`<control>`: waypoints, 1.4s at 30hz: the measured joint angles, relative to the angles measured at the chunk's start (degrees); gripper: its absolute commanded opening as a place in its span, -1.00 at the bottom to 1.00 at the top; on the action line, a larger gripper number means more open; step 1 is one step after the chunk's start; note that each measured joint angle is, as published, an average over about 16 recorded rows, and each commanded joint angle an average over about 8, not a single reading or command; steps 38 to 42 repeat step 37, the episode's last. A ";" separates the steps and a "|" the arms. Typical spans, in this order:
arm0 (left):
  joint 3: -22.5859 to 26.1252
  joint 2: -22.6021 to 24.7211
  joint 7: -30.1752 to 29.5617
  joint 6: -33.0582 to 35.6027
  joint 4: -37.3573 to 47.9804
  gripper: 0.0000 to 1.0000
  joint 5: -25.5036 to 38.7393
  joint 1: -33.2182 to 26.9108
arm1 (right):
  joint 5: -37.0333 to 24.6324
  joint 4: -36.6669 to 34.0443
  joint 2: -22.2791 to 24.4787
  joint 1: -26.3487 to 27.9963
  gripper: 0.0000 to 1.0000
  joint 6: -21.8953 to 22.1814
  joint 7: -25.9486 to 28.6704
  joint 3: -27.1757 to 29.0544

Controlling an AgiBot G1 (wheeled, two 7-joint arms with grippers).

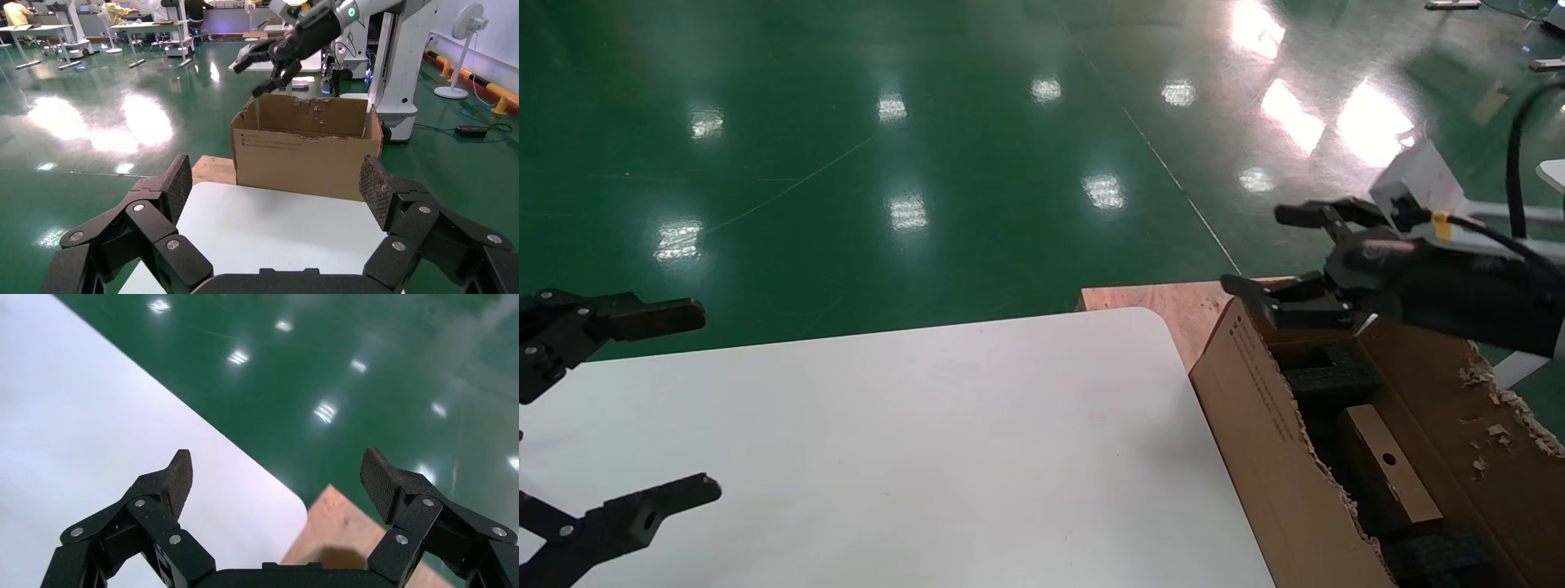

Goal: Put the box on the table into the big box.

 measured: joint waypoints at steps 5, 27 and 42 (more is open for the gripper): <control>0.00 0.00 0.00 0.00 0.00 1.00 0.00 0.00 | -1.58 -0.30 -3.12 -8.33 1.00 -4.12 1.27 11.43; 0.01 0.00 0.01 0.00 0.00 1.00 -0.01 0.00 | -8.56 -1.61 -16.87 -45.08 1.00 -22.31 6.87 61.87; 0.01 0.00 0.01 0.00 0.00 1.00 -0.01 0.00 | -10.63 -2.00 -20.94 -55.98 1.00 -27.71 8.54 76.84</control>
